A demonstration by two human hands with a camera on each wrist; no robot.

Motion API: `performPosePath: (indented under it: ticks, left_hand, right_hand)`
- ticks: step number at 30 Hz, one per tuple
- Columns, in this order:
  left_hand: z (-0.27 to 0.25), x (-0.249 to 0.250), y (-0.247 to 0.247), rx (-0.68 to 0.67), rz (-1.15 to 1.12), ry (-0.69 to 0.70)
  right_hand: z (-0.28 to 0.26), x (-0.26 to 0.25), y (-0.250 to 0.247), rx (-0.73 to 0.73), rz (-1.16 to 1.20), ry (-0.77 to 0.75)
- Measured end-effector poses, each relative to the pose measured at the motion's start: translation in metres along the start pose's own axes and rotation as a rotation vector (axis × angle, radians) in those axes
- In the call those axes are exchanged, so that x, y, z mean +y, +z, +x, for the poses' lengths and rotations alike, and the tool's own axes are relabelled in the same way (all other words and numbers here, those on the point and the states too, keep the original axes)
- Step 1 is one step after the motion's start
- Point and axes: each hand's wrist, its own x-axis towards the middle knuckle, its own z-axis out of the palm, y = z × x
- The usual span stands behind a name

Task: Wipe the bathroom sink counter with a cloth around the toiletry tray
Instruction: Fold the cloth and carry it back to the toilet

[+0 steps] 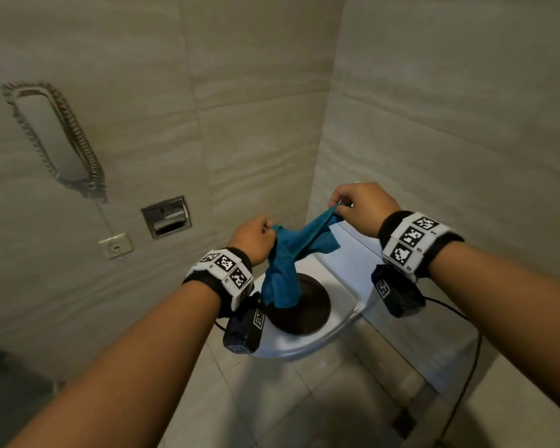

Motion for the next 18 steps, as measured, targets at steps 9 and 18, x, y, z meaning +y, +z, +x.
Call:
performPosePath:
  ticks: [9, 18]
  left_hand:
    - [0.101, 0.018, -0.007, 0.026, -0.04, -0.008]
    - [0.185, 0.026, -0.009, 0.074, 0.064, 0.048]
  right_hand:
    - [0.106, 0.028, 0.004, 0.006, 0.26, -0.037]
    - [0.185, 0.046, 0.004, -0.139, 1.148, 0.325]
